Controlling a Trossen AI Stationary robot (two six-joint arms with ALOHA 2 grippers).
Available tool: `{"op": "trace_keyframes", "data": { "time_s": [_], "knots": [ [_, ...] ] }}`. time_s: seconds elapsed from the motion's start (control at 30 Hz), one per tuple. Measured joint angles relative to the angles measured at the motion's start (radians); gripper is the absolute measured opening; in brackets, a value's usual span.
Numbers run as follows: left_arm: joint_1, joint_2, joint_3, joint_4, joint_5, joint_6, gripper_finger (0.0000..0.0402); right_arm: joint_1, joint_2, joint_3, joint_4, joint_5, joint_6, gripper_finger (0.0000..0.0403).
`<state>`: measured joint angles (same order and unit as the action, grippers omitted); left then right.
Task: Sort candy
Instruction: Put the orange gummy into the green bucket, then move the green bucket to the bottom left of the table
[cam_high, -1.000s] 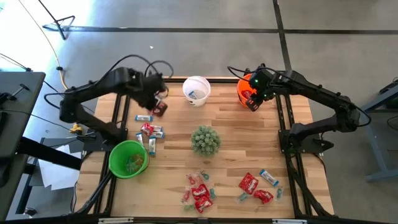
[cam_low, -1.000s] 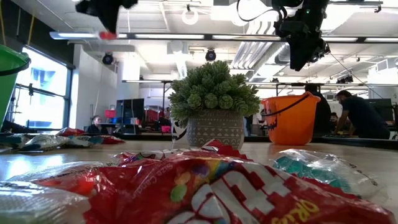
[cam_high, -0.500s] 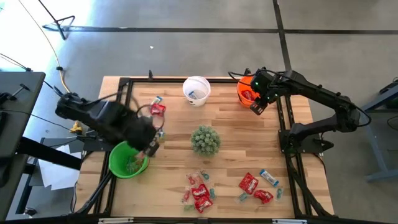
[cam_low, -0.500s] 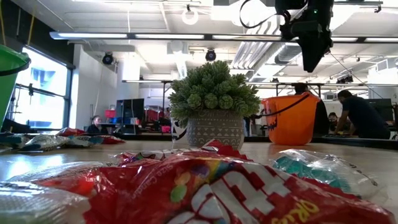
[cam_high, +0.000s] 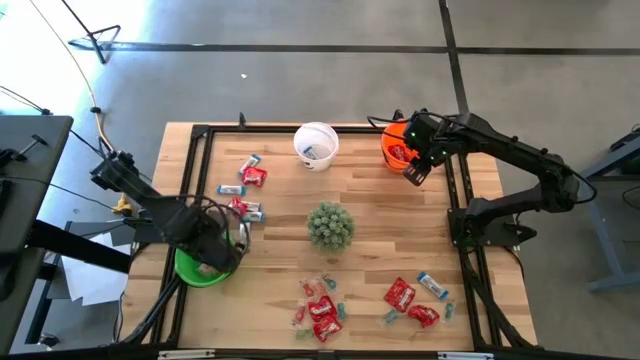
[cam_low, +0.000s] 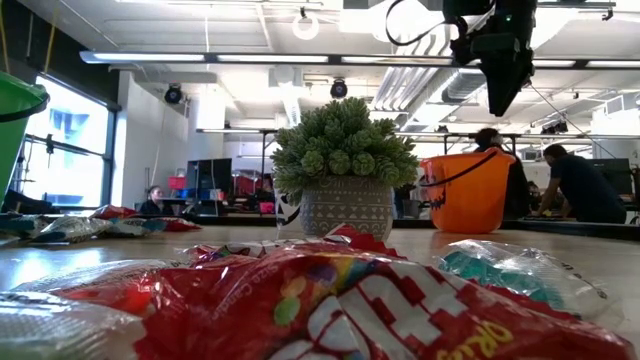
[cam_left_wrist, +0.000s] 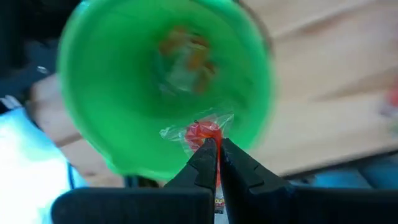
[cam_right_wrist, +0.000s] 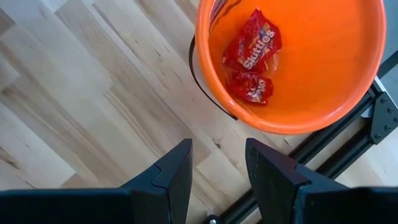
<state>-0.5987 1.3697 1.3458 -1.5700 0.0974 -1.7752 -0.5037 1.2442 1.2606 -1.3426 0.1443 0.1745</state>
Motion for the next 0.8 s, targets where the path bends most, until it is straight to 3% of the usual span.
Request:
{"op": "trace_keyframes", "data": {
  "time_s": [0.37,0.67,0.8],
  "knots": [
    [0.003,0.000,-0.209,-0.001,-0.021,0.021,0.0024,0.000,0.000,0.000,0.007,-0.003,0.001,0.0144],
    [0.003,0.000,-0.273,0.007,-0.014,0.013,0.0069,0.000,0.000,0.000,0.007,-0.003,0.026,0.0144],
    [0.003,-0.001,-0.273,0.110,0.014,-0.027,0.0071,0.000,0.000,0.000,0.007,-0.003,0.027,0.0144]
  ]
}}
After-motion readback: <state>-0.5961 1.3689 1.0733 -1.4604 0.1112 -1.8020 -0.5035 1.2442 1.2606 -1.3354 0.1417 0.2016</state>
